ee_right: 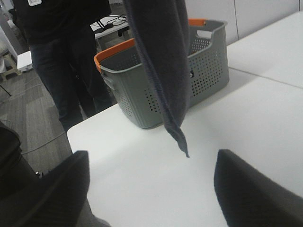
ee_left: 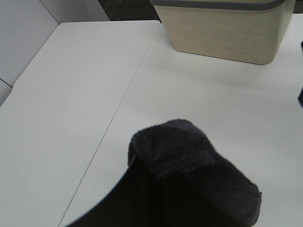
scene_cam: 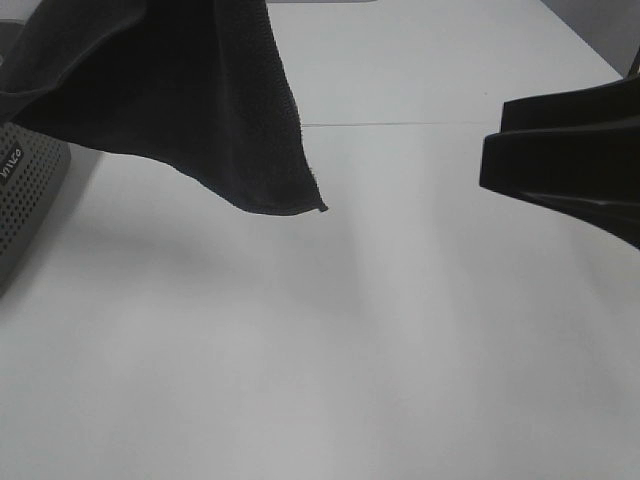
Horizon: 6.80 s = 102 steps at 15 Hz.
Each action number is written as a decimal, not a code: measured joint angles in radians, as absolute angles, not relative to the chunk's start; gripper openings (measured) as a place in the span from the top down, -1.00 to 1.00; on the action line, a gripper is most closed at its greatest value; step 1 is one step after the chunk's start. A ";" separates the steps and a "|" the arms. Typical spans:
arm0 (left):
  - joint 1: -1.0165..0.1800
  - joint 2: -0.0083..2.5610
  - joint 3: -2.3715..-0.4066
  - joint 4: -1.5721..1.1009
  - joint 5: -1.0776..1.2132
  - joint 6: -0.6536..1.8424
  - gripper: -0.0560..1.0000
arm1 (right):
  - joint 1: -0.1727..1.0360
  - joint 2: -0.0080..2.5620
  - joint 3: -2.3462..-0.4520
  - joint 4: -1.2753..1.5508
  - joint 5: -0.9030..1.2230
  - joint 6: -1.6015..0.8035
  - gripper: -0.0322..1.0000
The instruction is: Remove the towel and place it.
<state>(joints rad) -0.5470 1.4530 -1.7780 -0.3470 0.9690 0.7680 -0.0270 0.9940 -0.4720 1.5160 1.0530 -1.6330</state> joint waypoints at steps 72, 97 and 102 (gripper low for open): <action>-0.466 1.572 -1.778 -0.160 -0.028 0.978 0.89 | 0.560 1.565 -1.896 -0.706 0.439 -0.107 0.93; -0.328 2.247 -2.348 -0.174 -0.562 0.614 0.89 | 0.335 2.017 -2.241 -0.837 -0.046 0.590 0.93; -0.307 2.395 -2.538 -0.164 -0.458 0.610 0.89 | 0.282 2.071 -2.278 -0.837 -0.078 0.590 0.93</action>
<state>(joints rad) -0.3070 2.3950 -2.5380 -0.1640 -0.4580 0.6100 0.2820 2.0710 -2.2780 -0.8370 -0.0780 0.5900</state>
